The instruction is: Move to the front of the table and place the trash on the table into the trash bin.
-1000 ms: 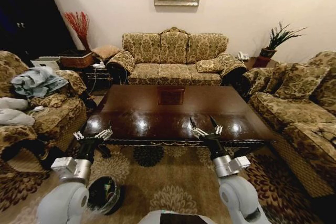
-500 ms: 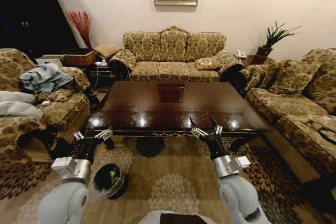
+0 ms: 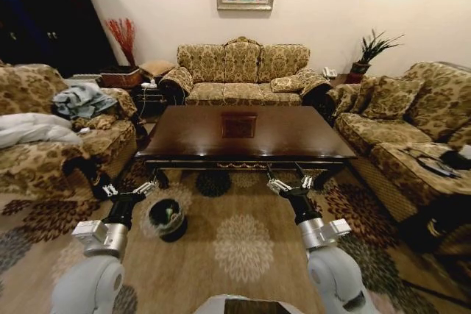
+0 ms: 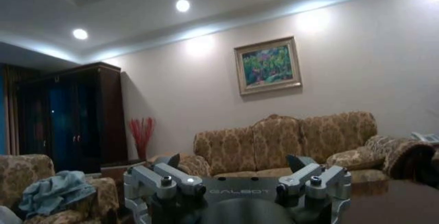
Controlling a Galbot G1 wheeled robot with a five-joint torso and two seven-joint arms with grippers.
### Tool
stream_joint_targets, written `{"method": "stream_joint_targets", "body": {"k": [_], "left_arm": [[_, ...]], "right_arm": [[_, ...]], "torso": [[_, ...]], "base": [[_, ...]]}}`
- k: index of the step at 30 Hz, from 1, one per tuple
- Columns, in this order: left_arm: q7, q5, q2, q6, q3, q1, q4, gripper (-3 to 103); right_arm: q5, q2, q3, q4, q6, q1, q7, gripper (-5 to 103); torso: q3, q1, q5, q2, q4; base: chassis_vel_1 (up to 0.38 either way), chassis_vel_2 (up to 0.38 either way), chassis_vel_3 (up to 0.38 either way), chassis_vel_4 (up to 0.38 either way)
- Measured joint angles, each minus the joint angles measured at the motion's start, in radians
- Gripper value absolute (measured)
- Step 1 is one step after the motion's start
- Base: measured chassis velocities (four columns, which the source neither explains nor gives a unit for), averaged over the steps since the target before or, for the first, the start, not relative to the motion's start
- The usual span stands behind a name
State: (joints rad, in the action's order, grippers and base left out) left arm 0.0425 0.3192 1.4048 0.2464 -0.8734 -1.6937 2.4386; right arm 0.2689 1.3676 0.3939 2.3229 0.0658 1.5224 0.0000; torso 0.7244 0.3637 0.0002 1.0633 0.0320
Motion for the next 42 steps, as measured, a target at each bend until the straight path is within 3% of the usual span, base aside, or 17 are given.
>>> {"method": "stream_joint_targets", "body": {"k": [42], "left_arm": [[0.0, 0.0, 0.0, 0.0, 0.0, 0.001, 0.0, 100]], "right_arm": [[0.0, 0.0, 0.0, 0.0, 0.0, -0.001, 0.0, 100]], "torso": [[0.001, 0.001, -0.0002, -0.001, 0.0001]], "base": [[-0.002, 0.005, 0.0, -0.003]]}}
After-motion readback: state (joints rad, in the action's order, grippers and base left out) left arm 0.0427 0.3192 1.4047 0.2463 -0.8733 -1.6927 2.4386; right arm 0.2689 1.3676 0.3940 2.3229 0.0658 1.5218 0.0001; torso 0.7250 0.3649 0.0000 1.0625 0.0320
